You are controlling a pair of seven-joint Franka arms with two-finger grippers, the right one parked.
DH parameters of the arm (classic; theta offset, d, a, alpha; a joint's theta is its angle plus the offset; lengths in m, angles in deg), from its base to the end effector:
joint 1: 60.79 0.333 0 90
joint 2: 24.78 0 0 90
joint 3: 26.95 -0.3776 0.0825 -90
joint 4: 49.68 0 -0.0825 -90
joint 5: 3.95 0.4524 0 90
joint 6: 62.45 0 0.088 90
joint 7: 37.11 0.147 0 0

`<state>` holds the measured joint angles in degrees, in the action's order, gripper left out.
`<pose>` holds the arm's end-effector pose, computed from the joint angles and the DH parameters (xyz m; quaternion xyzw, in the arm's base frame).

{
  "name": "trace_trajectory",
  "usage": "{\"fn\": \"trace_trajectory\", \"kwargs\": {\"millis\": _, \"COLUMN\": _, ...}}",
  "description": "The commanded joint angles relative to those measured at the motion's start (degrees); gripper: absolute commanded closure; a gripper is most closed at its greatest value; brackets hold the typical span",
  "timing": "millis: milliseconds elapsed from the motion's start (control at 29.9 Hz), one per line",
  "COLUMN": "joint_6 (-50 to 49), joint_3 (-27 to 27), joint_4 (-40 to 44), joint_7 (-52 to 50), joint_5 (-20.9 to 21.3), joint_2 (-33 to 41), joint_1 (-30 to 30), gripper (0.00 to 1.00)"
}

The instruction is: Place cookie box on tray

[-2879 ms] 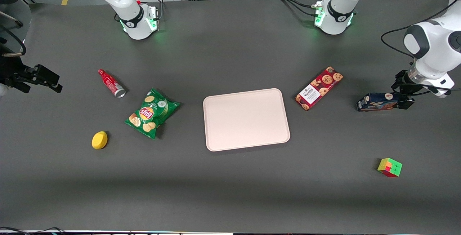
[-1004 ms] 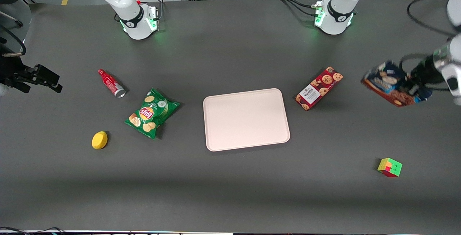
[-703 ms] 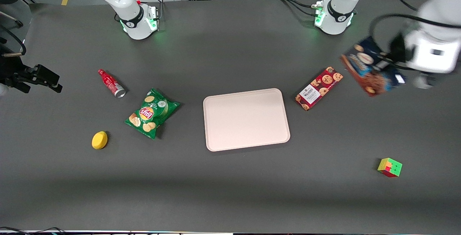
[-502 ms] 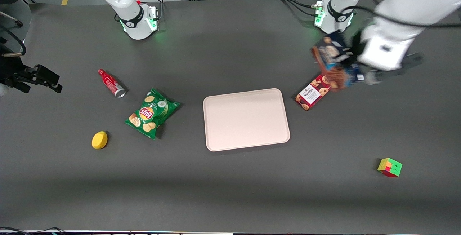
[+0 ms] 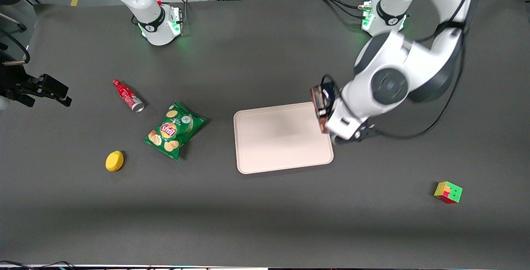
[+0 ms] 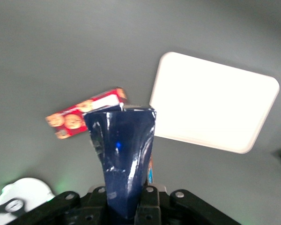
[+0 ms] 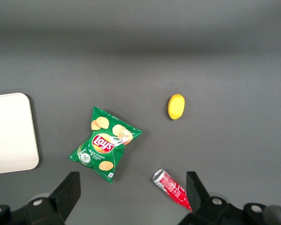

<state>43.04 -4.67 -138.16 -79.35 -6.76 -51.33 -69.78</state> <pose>0.6553 -0.3623 0.3808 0.9850 0.1156 -0.1185 0.0477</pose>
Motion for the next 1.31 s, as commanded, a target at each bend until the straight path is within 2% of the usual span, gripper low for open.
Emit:
{"fn": "trace_trajectory", "kwargs": {"millis": 0, "joint_6": 9.72, "joint_3": -0.13, "joint_4": -7.39, "joint_7": 0.75, "joint_5": 1.75, "joint_2": 0.62, "joint_1": -0.94, "gripper": 1.0}}
{"fn": "trace_trajectory", "kwargs": {"millis": 201, "joint_6": 18.43, "joint_3": -0.13, "joint_4": -13.02, "joint_7": 0.84, "joint_5": 4.56, "joint_2": -0.17, "joint_1": -0.85, "gripper": 0.97}}
{"fn": "trace_trajectory", "kwargs": {"millis": 368, "joint_6": 20.37, "joint_3": -0.22, "joint_4": -15.22, "joint_7": 1.27, "joint_5": 8.16, "joint_2": -0.44, "joint_1": -0.5, "gripper": 0.96}}
{"fn": "trace_trajectory", "kwargs": {"millis": 502, "joint_6": 21.77, "joint_3": -0.39, "joint_4": -15.49, "joint_7": 1.36, "joint_5": 8.43, "joint_2": -1.05, "joint_1": -0.5, "gripper": 0.87}}
{"fn": "trace_trajectory", "kwargs": {"millis": 569, "joint_6": 22.74, "joint_3": -0.48, "joint_4": -15.49, "joint_7": 1.54, "joint_5": 8.87, "joint_2": -1.75, "joint_1": -0.5, "gripper": 0.74}}
{"fn": "trace_trajectory", "kwargs": {"millis": 603, "joint_6": 23.27, "joint_3": -0.48, "joint_4": -15.49, "joint_7": 1.54, "joint_5": 9.04, "joint_2": -2.1, "joint_1": -0.41, "gripper": 0.65}}
{"fn": "trace_trajectory", "kwargs": {"millis": 669, "joint_6": 23.8, "joint_3": -0.48, "joint_4": -15.49, "joint_7": 1.45, "joint_5": 9.13, "joint_2": -2.28, "joint_1": -0.41, "gripper": 0.41}}
{"fn": "trace_trajectory", "kwargs": {"millis": 736, "joint_6": 23.8, "joint_3": -0.48, "joint_4": -15.49, "joint_7": 1.45, "joint_5": 9.13, "joint_2": -2.46, "joint_1": -0.41, "gripper": 0.1}}
{"fn": "trace_trajectory", "kwargs": {"millis": 770, "joint_6": 23.8, "joint_3": -0.48, "joint_4": -15.49, "joint_7": 1.45, "joint_5": 9.13, "joint_2": -2.55, "joint_1": -0.41, "gripper": 0.01}}
{"fn": "trace_trajectory", "kwargs": {"millis": 1105, "joint_6": 22.13, "joint_3": -1.01, "joint_4": -15.05, "joint_7": 0.84, "joint_5": 9.05, "joint_2": -1.06, "joint_1": 0.55, "gripper": 0.0}}
{"fn": "trace_trajectory", "kwargs": {"millis": 1272, "joint_6": 17.13, "joint_3": -4.26, "joint_4": -14.0, "joint_7": 1.54, "joint_5": 8.17, "joint_2": 3.24, "joint_1": 0.99, "gripper": 0.0}}
